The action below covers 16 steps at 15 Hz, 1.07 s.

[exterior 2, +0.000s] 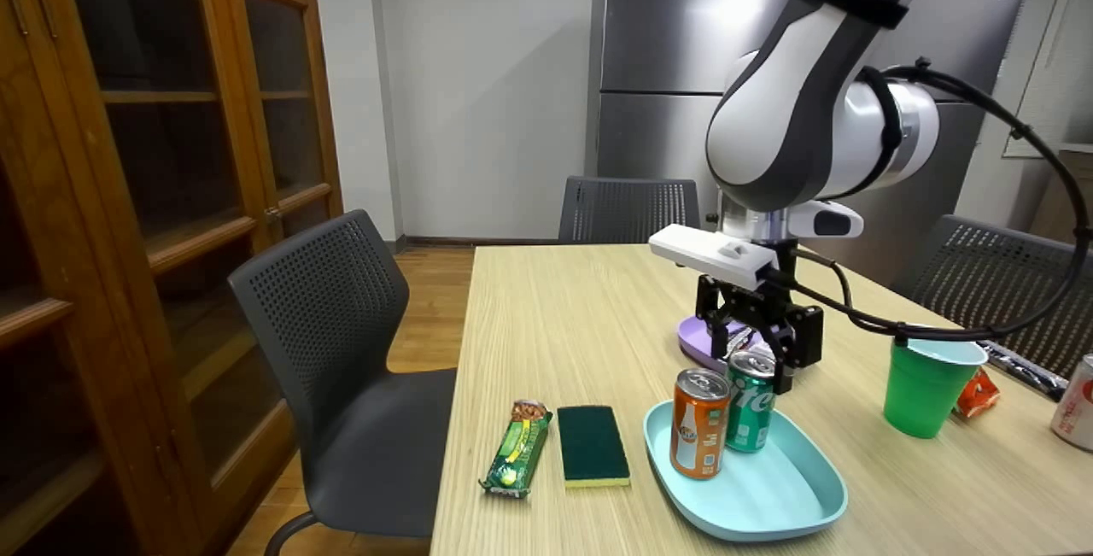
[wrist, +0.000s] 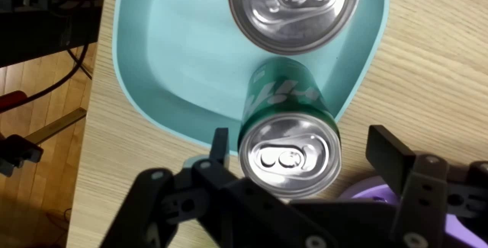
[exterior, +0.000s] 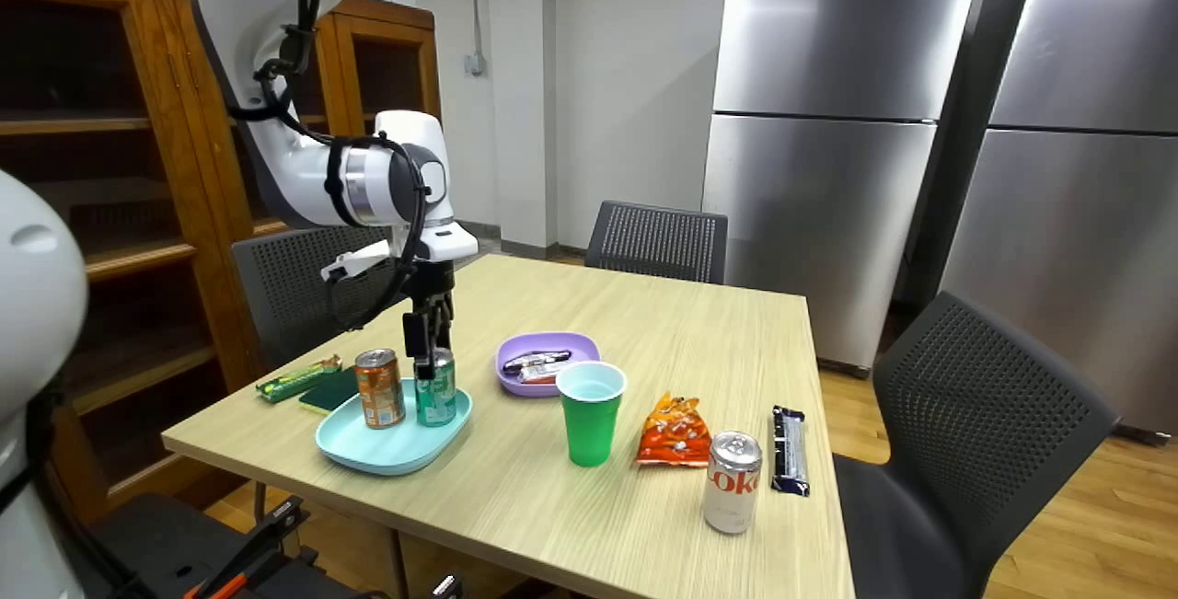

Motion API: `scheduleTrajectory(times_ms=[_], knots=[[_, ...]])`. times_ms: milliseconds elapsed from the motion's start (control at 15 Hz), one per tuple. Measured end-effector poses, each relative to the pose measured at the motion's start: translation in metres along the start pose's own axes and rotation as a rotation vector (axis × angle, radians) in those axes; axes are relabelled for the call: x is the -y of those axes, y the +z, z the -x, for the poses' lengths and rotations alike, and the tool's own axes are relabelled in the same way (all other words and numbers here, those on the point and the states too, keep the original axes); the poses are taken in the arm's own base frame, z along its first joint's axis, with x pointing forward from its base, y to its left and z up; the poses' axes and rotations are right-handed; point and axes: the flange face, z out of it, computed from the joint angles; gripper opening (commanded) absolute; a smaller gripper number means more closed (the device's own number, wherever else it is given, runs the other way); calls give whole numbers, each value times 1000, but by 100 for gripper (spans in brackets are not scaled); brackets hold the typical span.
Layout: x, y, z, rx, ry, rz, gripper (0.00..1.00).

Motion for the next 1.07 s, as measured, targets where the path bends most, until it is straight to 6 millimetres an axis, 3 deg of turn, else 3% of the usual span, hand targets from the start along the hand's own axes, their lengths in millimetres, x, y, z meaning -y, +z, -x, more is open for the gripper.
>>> scheduleTrajectory(times_ms=[533, 1067], knots=[[-2, -46, 1, -4, -130, 12, 100], [8, -76, 43, 7, -387, -38, 100]])
